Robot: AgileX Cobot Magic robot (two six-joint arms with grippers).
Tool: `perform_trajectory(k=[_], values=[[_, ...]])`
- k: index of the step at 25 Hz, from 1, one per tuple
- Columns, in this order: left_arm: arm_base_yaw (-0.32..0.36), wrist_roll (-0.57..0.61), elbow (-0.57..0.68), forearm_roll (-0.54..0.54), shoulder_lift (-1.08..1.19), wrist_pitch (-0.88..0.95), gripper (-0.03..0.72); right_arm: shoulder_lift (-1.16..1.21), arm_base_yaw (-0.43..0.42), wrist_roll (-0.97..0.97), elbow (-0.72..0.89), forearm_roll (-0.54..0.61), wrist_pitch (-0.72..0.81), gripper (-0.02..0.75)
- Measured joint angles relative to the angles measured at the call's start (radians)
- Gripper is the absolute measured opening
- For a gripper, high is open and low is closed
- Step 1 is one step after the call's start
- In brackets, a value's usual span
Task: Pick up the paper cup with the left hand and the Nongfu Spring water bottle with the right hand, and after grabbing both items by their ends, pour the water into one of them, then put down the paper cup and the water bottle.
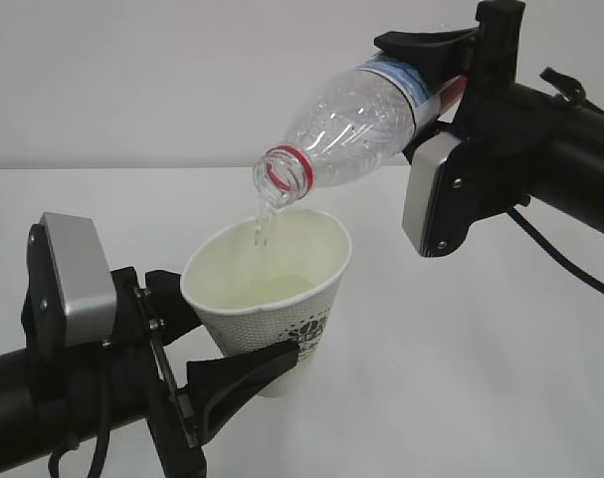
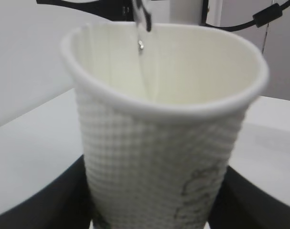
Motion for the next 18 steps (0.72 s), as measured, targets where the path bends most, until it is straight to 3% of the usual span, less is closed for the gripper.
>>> perform_trajectory(k=[18], values=[[0.0,0.0,0.0,0.001,0.0,0.004,0.471,0.0,0.0,-0.015,0.0,0.0,0.0,0.477]])
